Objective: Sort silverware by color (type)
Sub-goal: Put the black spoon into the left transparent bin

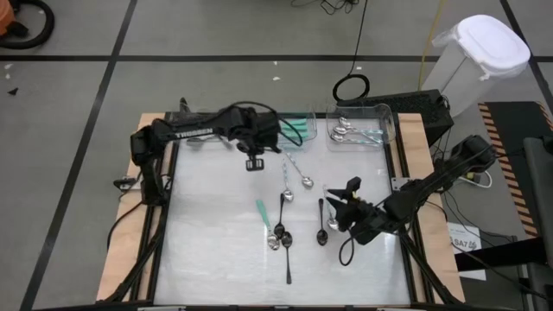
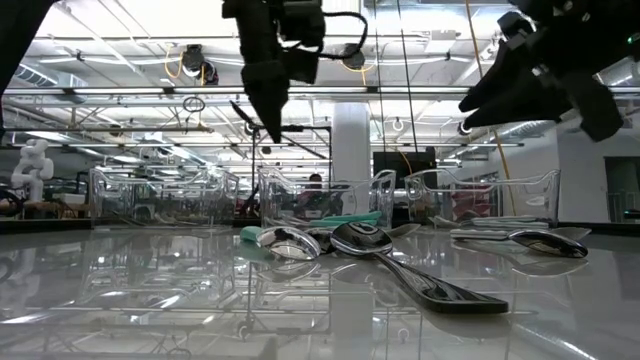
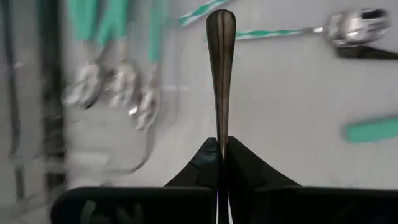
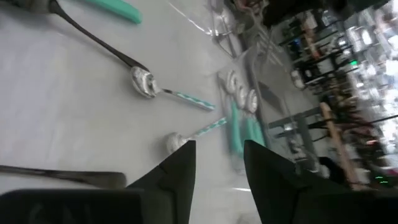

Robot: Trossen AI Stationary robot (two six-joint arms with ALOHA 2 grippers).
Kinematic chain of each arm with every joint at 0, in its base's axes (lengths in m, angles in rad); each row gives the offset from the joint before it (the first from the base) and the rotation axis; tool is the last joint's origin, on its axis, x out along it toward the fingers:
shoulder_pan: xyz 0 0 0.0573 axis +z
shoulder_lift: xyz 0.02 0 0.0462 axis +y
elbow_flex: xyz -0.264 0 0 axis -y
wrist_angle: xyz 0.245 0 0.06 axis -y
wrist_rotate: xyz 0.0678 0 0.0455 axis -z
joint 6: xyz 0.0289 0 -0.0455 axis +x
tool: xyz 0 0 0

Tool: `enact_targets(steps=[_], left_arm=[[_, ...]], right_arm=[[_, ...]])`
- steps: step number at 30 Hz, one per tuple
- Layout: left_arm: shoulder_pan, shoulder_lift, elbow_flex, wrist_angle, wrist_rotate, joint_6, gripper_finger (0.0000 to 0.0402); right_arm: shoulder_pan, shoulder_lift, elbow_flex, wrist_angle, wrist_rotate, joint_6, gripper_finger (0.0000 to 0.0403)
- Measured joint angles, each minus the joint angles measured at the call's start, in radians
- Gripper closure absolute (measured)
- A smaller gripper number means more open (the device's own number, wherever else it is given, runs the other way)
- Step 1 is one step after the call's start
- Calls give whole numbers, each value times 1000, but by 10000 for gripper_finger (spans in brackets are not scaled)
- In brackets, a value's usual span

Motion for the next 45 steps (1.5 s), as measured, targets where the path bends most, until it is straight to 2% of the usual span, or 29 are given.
enact_targets(steps=[7, 11, 17, 24, 29, 32, 38, 45], left_arm=[[28, -174, -22, -93, -26, -40, 394], [34, -333, -93, -49, -45, -67, 394], [49, -592, -365, 155, -82, -39, 394], [168, -799, -692, 397, -78, 125, 394], [322, -824, -855, 501, -58, 287, 394], [397, -798, -903, 539, -52, 312, 394], [504, -733, -922, 577, -53, 285, 394], [585, -630, -922, 579, -105, 300, 394]], right_arm=[[1, -52, 0, -84, -80, 108, 275], [5, -55, 0, -97, -103, 141, 279], [14, -55, 0, -84, -104, 147, 280], [14, -55, 0, -6, -103, 91, 280], [14, -55, 0, 70, -104, 20, 280], [14, -55, 0, 112, -104, -29, 280], [14, -55, 0, 172, -103, -116, 280], [13, -55, 0, 207, -101, -183, 280]])
